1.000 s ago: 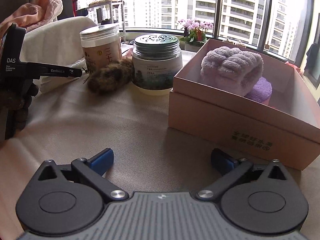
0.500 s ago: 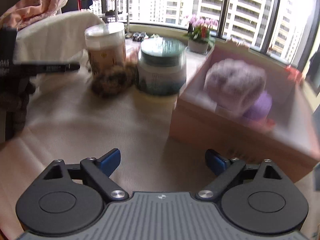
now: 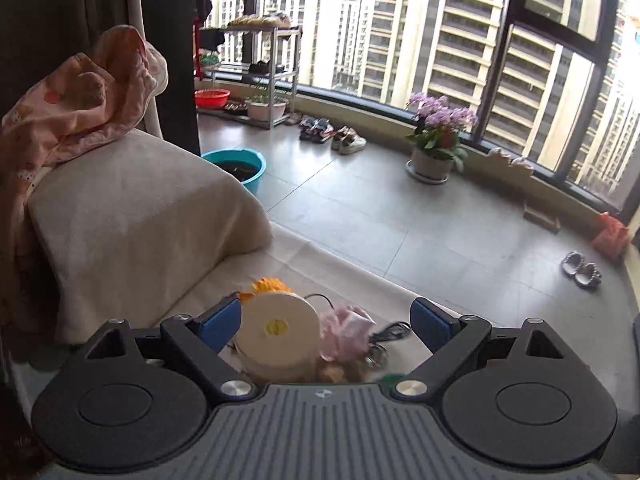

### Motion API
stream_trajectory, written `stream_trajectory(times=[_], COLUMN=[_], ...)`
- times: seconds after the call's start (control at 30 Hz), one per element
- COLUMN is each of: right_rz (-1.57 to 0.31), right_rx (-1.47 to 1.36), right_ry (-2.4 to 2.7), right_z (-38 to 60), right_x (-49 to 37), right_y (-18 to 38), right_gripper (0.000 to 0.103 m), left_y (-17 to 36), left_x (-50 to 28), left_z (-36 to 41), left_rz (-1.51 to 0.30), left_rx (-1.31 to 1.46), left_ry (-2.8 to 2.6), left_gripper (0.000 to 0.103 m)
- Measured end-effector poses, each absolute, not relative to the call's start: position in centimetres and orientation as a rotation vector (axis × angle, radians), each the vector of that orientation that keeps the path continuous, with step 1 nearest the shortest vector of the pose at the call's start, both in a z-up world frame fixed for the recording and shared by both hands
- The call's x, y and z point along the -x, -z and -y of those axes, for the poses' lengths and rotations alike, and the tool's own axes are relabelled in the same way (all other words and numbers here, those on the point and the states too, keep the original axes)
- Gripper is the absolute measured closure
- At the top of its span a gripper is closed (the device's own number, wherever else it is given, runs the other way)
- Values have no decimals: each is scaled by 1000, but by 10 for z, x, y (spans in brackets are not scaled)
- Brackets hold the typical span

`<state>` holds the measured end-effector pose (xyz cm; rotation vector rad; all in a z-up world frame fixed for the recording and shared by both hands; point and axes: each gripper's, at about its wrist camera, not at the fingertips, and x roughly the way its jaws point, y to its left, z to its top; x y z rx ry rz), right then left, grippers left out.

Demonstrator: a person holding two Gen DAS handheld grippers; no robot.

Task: Organize soft objects
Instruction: 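Lift the white cloth with the left gripper while the right gripper grasps the orange flower, then lower the white cloth into the box with the left gripper while the right gripper drops the flower in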

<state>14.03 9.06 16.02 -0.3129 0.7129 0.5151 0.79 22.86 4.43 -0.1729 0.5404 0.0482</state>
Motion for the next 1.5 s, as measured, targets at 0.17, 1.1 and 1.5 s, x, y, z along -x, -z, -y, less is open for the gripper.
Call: stream_trajectory(times=[0.17, 1.1, 1.5], right_rz=[-1009, -1082, -1034], right_rx=[371, 397, 370], right_ry=[-518, -548, -569], right_z=[-178, -211, -198], right_x=[-228, -220, -206], right_y=[-121, -123, -135], right_gripper=[31, 95, 95], left_y=[-54, -80, -82], left_x=[-6, -2, 0], left_z=[-232, -239, -245], left_rz=[-532, -485, -504], left_rx=[170, 190, 191], left_ry=[-27, -33, -82], left_gripper=[91, 91, 91])
